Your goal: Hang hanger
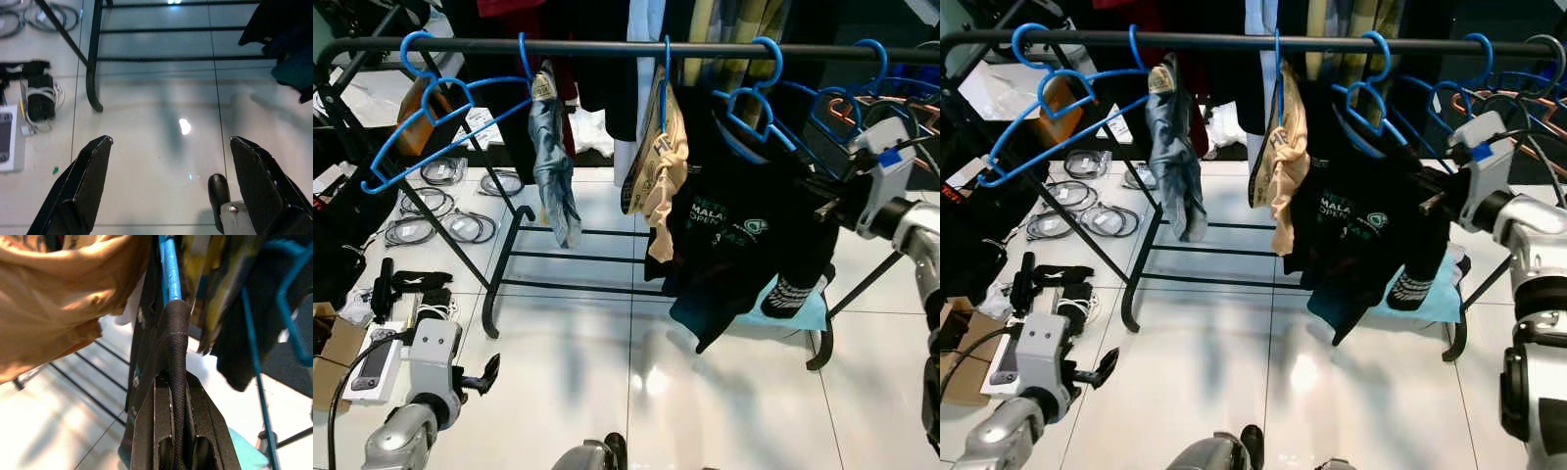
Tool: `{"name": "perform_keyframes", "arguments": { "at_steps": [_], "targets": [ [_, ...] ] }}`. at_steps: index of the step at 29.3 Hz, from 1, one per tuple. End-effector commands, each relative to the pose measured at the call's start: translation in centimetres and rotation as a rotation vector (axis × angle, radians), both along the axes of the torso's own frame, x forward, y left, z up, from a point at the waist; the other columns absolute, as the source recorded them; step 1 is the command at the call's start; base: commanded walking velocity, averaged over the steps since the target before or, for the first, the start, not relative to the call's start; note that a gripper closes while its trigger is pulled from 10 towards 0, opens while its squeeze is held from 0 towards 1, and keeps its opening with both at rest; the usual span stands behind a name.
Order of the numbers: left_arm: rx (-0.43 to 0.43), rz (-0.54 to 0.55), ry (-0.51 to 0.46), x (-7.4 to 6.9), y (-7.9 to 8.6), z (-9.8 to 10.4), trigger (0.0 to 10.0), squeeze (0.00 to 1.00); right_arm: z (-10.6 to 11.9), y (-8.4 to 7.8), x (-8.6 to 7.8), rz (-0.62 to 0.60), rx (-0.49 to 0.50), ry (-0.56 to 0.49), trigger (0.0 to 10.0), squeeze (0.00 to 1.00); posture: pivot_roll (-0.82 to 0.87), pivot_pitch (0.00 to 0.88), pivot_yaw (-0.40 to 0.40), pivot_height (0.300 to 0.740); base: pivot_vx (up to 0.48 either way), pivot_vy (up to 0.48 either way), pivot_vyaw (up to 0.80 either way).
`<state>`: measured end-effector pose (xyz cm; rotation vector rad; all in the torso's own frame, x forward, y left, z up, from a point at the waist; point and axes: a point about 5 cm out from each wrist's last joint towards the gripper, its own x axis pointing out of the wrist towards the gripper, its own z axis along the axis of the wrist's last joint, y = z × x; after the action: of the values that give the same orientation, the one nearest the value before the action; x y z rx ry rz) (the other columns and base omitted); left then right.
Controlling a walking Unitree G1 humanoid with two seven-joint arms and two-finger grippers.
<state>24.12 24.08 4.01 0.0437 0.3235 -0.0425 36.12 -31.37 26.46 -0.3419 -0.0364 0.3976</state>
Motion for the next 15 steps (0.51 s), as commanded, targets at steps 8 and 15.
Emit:
{"name": "perform_keyframes", "arguments": {
  "at_steps": [8,15],
  "targets": [
    [-0.039,0.048,0.027,0.7,-0.5,-1.2,10.0,0.0,5.8,0.9,-1.1,0.125,0.005,-0.233,0.0,0.0,-0.05,0.211,0.063,0.74,0.0,0.0,0.0],
    [-0.064,0.055,0.018,1.7,-1.3,-1.3,10.0,0.0,5.8,1.2,-2.3,0.162,-0.012,-0.231,0.0,0.0,-0.1,0.188,0.045,0.74,0.0,0.0,0.0]
  ]
}}
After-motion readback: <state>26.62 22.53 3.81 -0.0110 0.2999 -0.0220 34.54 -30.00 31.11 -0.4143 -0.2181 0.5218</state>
